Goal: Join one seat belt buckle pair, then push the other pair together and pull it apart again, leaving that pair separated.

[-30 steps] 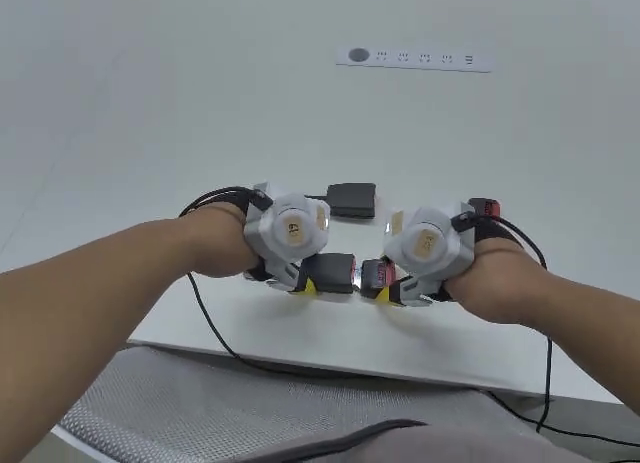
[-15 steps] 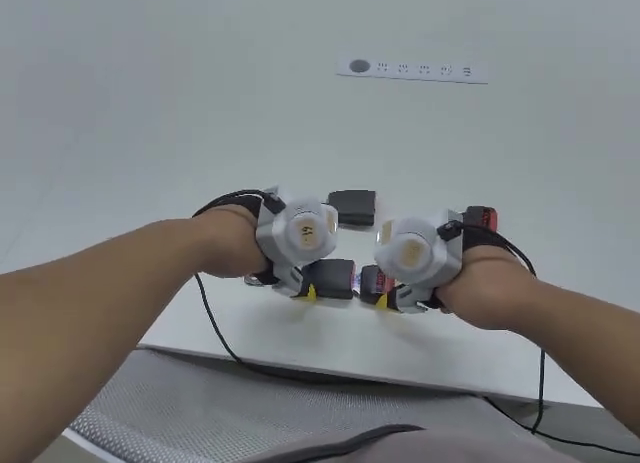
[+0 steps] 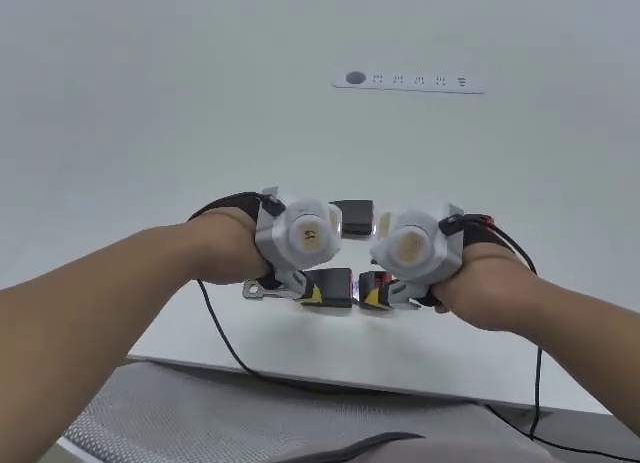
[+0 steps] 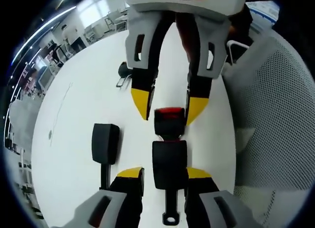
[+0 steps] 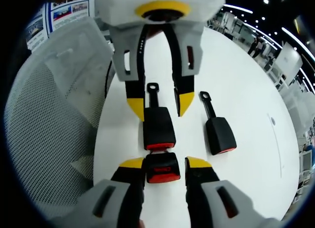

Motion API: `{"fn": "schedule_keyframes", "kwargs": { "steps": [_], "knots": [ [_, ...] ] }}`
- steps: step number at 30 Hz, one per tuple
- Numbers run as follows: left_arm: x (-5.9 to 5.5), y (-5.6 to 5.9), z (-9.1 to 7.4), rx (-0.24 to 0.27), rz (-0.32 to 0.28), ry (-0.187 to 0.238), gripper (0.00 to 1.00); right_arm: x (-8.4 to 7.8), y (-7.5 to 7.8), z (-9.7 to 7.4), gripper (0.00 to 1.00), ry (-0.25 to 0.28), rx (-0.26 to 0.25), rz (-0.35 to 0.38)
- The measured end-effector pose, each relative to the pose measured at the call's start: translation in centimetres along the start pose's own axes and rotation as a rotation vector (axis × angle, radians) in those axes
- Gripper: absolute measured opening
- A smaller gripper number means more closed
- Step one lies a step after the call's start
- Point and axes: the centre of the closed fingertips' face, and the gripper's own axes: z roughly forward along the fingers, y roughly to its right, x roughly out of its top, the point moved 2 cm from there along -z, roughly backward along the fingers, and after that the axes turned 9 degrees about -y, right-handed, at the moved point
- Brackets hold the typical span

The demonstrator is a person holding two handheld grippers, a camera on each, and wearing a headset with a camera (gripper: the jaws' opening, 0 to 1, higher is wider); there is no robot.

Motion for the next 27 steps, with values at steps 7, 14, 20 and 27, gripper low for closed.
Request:
{"fn": "schedule_keyframes", "kwargs": {
  "steps": [7,14,20,27],
  "knots": [
    [1.7,-1.5,-0.9,0.045,0.042,0.007,0.33,-0.4,1.0,-0.5,0.31,0.011,-0.002,-0.002],
    [2.8,-2.6,-0.1,0.035,0.067,0.010,0.34,-2.4,2.5,-0.9,0.32,0.000,-0.013,-0.007],
    [2.8,-4.8,0.8,0.030,0.050,0.008,0.34,-5.4,5.0,-1.3,0.32,-0.020,-0.034,0.016],
    [2.7,-7.6,1.6,0.020,0.011,0.013,0.35,-9.2,8.2,-2.3,0.31,-0.052,-0.050,0.048]
  ]
}}
